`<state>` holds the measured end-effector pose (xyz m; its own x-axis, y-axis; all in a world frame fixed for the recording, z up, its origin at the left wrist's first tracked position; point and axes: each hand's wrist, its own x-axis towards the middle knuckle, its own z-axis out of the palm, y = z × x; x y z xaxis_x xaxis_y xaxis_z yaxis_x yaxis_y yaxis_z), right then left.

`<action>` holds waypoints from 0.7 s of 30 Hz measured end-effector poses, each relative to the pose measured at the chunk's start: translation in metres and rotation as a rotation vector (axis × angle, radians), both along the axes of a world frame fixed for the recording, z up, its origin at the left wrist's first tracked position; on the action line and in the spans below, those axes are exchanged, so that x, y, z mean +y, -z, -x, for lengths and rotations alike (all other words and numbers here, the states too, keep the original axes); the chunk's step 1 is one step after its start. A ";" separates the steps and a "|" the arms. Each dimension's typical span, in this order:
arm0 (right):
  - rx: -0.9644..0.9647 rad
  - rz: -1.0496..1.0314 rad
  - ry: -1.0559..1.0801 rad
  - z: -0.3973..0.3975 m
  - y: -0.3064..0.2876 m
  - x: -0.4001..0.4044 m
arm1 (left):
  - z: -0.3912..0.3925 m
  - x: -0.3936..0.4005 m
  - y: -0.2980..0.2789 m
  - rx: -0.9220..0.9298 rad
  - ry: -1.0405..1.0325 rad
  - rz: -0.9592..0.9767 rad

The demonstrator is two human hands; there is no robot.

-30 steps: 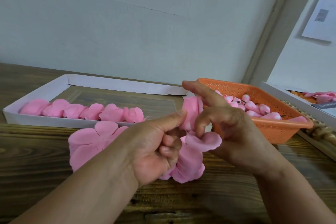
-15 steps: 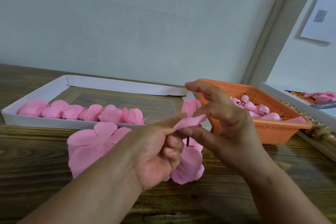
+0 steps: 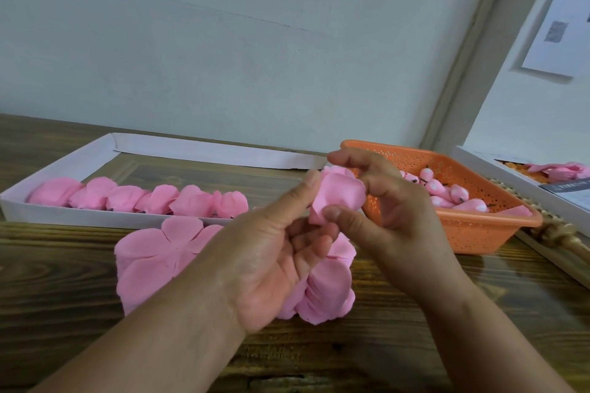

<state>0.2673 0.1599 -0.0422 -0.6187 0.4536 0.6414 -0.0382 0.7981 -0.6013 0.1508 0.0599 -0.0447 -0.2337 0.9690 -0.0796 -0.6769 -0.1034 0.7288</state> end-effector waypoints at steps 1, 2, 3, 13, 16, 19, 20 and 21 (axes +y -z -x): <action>0.009 0.015 -0.001 -0.001 0.000 0.001 | 0.000 -0.001 0.000 0.019 0.018 -0.024; 0.020 0.031 0.000 -0.001 0.000 0.001 | 0.000 -0.001 -0.001 0.046 0.040 -0.050; 0.028 0.045 -0.002 -0.001 -0.001 0.002 | 0.000 -0.002 -0.001 0.077 0.051 -0.065; 0.010 0.018 -0.053 -0.001 0.000 -0.001 | -0.002 0.003 0.002 0.149 -0.090 -0.003; 0.011 0.010 -0.060 -0.001 0.001 0.002 | -0.002 0.002 0.003 0.160 -0.091 0.003; 0.029 0.066 -0.125 -0.004 0.001 0.006 | -0.001 0.002 0.003 0.120 -0.077 0.021; 0.037 0.068 -0.146 -0.006 0.000 0.007 | -0.001 0.003 0.003 0.100 -0.076 0.035; 0.041 0.058 -0.159 -0.008 -0.001 0.008 | 0.000 0.003 0.002 0.077 -0.068 0.052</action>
<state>0.2754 0.1684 -0.0407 -0.6597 0.3891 0.6430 -0.1868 0.7438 -0.6418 0.1509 0.0629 -0.0470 -0.3057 0.9459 -0.1089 -0.6114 -0.1073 0.7840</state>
